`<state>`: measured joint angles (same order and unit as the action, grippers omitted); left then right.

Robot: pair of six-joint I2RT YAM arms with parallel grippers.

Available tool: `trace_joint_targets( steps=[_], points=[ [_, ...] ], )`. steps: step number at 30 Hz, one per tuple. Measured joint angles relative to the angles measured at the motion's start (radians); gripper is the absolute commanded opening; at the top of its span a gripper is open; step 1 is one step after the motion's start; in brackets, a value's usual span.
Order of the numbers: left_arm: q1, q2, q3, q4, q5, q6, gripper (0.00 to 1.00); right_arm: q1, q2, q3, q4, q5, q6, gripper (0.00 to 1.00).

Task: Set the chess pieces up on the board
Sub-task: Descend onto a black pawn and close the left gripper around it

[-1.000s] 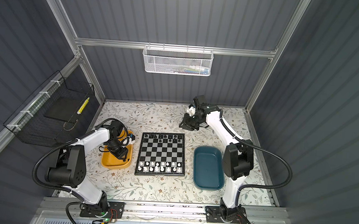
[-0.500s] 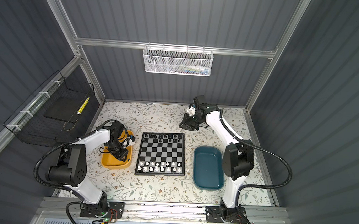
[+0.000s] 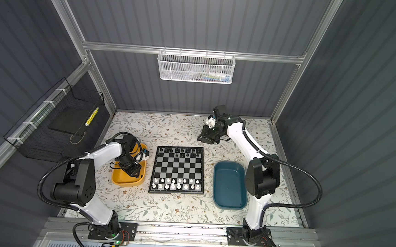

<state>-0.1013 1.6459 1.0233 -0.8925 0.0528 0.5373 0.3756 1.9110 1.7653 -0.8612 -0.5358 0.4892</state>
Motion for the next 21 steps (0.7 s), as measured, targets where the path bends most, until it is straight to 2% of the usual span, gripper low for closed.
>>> trace_joint_targets(
  steps=[21],
  points=[
    [0.000,0.000,-0.005,0.000,0.000,0.000,0.15,0.000,0.000,-0.013,0.000,0.000,0.000,0.27]
  ],
)
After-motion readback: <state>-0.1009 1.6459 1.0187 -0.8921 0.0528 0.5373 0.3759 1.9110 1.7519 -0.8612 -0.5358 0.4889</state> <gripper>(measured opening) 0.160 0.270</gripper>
